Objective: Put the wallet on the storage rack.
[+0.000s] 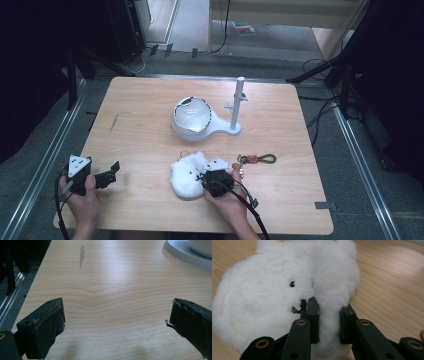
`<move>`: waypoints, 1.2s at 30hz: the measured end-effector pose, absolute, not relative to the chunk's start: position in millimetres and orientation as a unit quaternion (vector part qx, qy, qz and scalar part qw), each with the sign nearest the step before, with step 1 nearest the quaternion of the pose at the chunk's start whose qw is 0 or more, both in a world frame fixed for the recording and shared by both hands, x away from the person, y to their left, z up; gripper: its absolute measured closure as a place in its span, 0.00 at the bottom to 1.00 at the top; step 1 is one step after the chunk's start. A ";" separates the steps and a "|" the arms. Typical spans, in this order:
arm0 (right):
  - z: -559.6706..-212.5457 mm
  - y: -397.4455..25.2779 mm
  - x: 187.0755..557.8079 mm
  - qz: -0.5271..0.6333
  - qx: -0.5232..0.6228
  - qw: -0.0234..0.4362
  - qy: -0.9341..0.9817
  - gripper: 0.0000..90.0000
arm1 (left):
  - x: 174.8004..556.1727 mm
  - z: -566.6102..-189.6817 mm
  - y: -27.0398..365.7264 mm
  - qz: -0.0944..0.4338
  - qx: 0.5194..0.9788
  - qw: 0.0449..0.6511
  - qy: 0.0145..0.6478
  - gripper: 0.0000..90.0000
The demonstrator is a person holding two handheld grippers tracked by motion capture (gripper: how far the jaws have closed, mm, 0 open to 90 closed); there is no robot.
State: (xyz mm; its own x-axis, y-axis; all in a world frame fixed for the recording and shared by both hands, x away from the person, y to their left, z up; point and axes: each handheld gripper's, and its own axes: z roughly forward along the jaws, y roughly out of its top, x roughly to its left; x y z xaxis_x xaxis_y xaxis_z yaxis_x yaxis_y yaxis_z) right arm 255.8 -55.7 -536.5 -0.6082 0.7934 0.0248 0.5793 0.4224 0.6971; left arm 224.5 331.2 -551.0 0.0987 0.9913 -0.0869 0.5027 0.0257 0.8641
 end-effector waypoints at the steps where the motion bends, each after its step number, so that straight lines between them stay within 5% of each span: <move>1: -536.3 -57.8 257.1 0.347 0.417 0.150 0.827 0.86 | 224.6 -551.0 331.4 0.308 0.626 0.397 0.596 0.01; 21: -515.5 -73.8 253.5 0.403 0.423 0.119 0.803 0.89 | 225.0 -551.2 332.7 0.303 0.622 0.401 0.600 0.01; 36: -487.5 -82.1 240.7 0.413 0.437 0.139 0.787 0.89 | 223.5 -551.1 335.3 0.298 0.616 0.413 0.601 0.01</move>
